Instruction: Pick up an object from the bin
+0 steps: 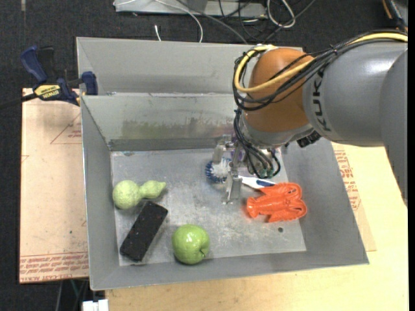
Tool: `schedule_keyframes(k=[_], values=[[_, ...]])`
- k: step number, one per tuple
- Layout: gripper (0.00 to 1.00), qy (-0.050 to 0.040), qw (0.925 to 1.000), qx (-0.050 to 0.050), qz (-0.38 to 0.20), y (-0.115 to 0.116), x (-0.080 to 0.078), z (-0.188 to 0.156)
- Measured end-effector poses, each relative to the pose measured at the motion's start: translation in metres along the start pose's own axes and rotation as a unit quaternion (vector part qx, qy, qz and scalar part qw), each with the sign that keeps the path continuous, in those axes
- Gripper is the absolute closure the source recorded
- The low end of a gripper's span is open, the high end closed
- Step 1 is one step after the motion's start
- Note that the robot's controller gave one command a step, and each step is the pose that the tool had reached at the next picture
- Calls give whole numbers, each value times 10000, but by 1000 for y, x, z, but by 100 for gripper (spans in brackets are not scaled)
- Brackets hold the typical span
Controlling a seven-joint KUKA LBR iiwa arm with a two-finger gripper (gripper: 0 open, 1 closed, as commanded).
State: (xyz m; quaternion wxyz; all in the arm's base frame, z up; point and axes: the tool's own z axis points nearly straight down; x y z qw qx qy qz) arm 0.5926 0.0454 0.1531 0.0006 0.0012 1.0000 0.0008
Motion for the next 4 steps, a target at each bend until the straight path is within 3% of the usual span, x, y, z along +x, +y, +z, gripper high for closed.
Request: schedule_keyframes(k=[1,2,3,4], values=[[0,0,10000,0,0,0,0,0],[0,15,9998,-2,216,-29,24,34],[0,-58,9999,-13,103,-27,-3,26],[0,-22,9996,-16,272,-15,-23,10]])
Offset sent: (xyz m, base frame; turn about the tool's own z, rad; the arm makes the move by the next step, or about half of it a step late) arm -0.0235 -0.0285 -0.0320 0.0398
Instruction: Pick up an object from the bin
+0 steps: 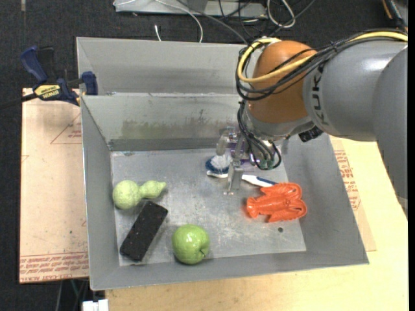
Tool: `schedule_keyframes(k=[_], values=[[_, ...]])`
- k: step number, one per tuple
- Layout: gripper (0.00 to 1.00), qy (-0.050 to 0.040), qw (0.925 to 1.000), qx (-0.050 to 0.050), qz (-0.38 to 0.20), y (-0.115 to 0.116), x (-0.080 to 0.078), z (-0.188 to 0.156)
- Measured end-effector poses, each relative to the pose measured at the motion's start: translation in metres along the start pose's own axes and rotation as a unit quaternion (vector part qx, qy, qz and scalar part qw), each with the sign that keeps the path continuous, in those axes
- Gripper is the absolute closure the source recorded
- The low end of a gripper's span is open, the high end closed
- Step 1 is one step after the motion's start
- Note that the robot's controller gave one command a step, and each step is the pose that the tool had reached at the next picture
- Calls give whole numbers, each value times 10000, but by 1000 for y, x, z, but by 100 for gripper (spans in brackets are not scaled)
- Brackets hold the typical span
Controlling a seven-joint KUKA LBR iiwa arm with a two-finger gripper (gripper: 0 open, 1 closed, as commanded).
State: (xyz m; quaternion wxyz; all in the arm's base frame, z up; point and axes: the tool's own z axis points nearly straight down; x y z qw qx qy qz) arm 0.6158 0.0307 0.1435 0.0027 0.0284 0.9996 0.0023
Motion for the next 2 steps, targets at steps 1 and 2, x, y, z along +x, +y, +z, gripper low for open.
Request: schedule_keyframes(k=[1,2], values=[[0,3,10000,10,0,-56,29,37],[0,-62,9998,-26,183,-29,4,47]])
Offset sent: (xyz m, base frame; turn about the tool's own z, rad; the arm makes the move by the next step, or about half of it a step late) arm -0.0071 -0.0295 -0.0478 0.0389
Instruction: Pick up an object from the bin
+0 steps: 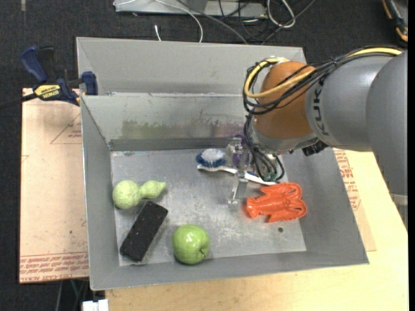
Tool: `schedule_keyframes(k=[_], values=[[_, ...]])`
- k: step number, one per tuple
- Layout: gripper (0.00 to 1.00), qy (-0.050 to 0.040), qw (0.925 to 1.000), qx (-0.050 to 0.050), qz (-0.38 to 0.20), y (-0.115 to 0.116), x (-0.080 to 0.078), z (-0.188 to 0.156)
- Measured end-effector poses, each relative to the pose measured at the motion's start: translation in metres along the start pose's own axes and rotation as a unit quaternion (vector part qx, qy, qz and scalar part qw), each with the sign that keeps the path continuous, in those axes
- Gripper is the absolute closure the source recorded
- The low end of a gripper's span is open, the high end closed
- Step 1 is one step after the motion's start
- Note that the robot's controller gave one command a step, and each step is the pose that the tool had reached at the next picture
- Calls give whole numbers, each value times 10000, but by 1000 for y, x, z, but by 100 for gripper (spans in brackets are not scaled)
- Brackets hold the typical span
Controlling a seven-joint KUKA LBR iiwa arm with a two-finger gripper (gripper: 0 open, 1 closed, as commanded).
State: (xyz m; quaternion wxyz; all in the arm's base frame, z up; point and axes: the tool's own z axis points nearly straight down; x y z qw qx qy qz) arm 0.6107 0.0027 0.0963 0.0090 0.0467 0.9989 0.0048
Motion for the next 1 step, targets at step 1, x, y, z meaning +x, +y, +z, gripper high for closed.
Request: schedule_keyframes(k=[1], values=[[0,8,10000,2,70,-2,1,-1]])
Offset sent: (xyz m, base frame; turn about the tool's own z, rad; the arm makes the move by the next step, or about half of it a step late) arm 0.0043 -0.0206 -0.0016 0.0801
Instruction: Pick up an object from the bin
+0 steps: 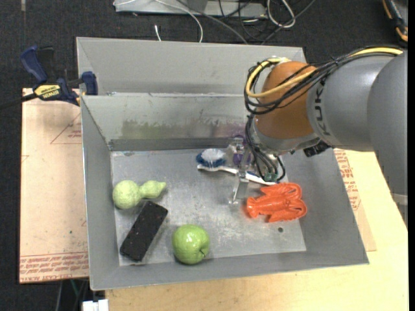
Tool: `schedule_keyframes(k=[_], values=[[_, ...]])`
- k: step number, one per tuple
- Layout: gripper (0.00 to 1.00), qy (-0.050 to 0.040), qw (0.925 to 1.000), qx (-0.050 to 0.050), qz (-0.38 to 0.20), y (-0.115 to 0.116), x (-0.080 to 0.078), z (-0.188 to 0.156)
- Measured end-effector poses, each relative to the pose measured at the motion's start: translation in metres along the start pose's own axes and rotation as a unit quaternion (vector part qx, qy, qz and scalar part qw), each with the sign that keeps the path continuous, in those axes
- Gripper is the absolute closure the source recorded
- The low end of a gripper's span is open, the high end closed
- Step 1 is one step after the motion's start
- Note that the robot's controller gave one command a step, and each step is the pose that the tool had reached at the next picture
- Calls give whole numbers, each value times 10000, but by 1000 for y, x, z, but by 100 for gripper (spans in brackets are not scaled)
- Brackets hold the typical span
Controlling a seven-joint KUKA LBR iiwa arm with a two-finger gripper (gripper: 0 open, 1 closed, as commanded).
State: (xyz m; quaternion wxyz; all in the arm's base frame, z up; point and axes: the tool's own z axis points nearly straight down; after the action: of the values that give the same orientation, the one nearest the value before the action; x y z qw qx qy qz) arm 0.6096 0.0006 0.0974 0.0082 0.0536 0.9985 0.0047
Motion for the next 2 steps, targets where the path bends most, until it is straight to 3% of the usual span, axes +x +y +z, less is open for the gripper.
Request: schedule_keyframes(k=[1,2], values=[[0,-17,9995,-3,327,-18,-8,3],[0,-9,9993,-15,370,-9,11,25]])
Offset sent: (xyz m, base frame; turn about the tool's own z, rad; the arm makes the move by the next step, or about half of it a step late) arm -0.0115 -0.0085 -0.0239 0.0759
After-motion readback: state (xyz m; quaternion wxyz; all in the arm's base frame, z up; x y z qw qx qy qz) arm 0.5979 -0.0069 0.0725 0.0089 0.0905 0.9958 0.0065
